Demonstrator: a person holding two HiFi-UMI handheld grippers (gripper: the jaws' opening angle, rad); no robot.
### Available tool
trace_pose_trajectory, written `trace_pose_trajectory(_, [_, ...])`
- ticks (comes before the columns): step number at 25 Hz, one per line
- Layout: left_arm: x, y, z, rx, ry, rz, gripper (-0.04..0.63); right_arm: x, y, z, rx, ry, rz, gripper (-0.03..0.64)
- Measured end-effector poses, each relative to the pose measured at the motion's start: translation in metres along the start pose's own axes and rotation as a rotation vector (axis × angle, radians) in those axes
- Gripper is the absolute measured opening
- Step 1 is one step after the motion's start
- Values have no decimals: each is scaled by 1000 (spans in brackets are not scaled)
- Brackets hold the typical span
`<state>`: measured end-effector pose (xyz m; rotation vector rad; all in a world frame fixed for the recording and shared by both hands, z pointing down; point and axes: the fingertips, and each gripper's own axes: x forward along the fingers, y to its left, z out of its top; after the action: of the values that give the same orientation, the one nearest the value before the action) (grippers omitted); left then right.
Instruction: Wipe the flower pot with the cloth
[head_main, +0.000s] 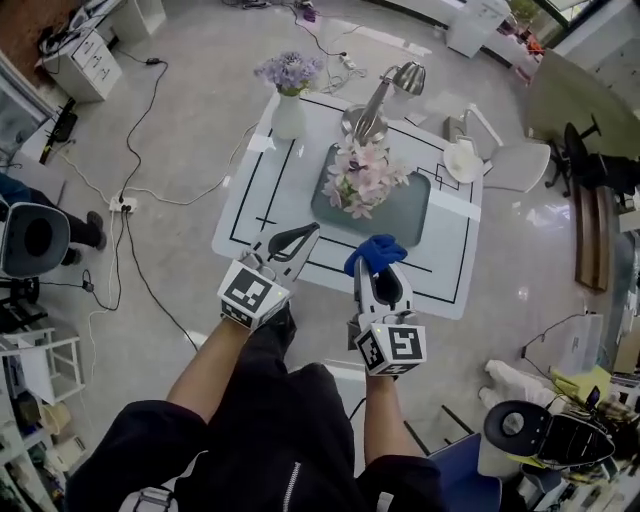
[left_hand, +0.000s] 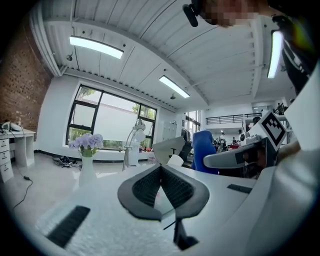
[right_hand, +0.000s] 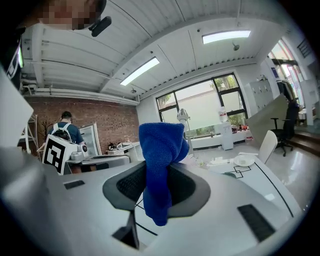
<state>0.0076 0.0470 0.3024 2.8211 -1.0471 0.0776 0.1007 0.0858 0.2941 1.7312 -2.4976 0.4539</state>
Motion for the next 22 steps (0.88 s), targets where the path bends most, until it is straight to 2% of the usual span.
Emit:
trace_pose_trajectory(5, [41,37,-13,-27,31,-30,5,38,-32,-4,13,28,-59,109])
trace_pose_trajectory(15, [88,44,-49,-104,77,-39,5,66,-99,-25,98,55,-103,109])
trace_pose_trajectory(19, [102,49,-63,-62,100,-29,6,81,-141,-43,199,51,-136,109])
trace_pose_trajectory(22, [110,49,-74,-64,97,-23,5,95,-173,-61,255,70,-141,109])
